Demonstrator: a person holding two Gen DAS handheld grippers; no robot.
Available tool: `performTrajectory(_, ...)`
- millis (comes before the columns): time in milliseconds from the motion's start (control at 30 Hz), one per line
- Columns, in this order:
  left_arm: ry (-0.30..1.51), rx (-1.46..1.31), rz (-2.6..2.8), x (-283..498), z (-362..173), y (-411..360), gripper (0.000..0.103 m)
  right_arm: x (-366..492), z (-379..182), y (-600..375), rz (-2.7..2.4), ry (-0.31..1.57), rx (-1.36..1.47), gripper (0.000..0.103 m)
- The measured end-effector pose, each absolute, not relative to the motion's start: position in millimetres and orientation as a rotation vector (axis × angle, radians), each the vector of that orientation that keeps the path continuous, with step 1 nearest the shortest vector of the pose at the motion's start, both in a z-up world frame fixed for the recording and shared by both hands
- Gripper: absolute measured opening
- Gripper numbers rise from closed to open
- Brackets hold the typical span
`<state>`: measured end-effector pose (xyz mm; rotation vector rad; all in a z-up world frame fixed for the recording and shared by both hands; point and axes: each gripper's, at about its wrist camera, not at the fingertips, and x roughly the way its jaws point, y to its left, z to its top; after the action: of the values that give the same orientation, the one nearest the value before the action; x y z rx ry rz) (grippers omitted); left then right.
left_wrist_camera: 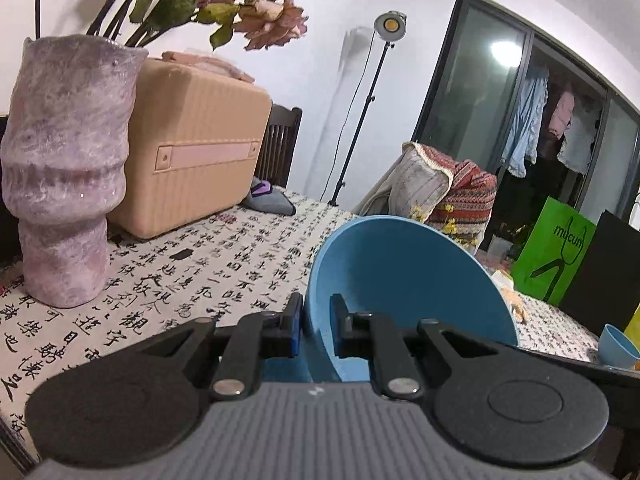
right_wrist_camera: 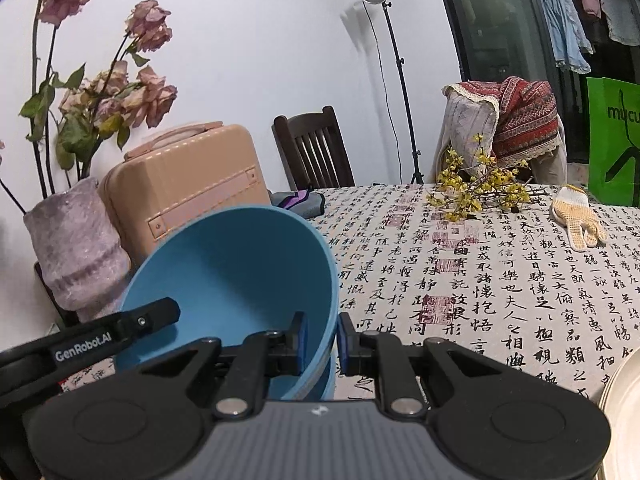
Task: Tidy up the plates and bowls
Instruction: 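Bring the held blue bowl over the blue bowl by the pink vase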
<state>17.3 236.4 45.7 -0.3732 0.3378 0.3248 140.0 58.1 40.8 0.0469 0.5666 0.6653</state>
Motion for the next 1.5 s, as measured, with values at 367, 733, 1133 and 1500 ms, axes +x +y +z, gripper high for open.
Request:
performTrajectory(367,0.437,-0.337,0.31,27,42,248,0.014,134,34,73,0.651,0.575,-0.02,0.017)
performTrajectory(733,0.508,-0.294,0.287,32,40,249,0.014,130,29,82,0.63,0.574,-0.071,0.017)
performTrajectory(1133,0.558,-0.278,0.277,36,36,250,0.014,130,26,83,0.632,0.585,-0.083,0.017)
performTrajectory(1500,0.593,-0.284,0.27,39,31,252,0.014,131,22,88,0.627,0.583,-0.125,0.02)
